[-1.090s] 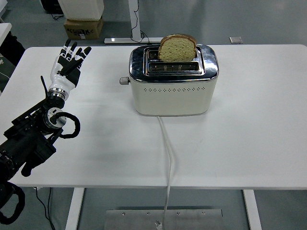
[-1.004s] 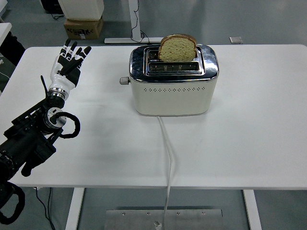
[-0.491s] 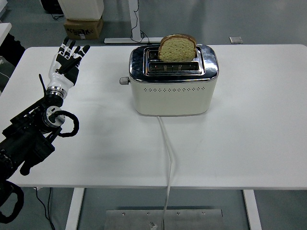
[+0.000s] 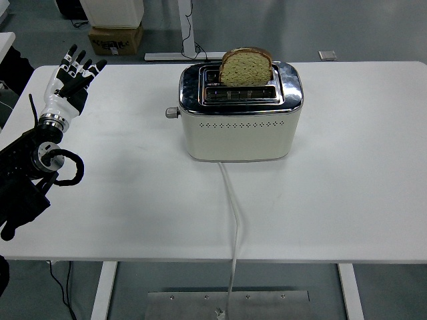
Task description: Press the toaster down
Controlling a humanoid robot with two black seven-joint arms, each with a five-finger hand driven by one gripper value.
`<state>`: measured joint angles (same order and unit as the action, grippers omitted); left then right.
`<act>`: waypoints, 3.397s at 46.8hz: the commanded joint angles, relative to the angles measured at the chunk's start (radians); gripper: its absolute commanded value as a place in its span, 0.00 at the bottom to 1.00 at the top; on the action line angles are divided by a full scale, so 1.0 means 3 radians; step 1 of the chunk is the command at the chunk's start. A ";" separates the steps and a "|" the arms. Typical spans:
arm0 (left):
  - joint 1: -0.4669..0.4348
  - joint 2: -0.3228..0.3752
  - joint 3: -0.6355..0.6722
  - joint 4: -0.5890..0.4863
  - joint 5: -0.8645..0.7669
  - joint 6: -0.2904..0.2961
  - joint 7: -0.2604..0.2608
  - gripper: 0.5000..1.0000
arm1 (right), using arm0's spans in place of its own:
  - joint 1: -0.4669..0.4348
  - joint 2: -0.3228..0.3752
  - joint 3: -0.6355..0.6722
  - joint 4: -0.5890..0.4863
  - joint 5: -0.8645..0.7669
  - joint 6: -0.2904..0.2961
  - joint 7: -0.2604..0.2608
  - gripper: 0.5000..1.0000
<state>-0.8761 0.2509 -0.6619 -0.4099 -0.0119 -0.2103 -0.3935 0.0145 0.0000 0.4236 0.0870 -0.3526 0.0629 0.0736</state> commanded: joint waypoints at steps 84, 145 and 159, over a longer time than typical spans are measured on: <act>-0.0337 0.1613 0.0611 -0.1559 0.3148 -0.0613 0.0003 1.00 | -0.0002 0.0000 -0.0001 0.0002 -0.0001 0.0000 0.0000 1.00; -0.0265 0.1444 0.0719 -0.1952 0.4207 -0.0634 0.0008 1.00 | 0.0003 0.0000 -0.0001 -0.0004 0.0004 0.0000 0.0000 1.00; -0.0229 0.1347 0.0724 -0.1952 0.4207 -0.0618 0.0008 1.00 | 0.0003 0.0000 -0.0001 0.0002 -0.0001 0.0000 0.0000 1.00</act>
<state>-0.9450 0.6568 -0.4451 -0.9955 1.2502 -0.3971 -0.3911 0.0143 0.0000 0.4236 0.0871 -0.3523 0.0629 0.0736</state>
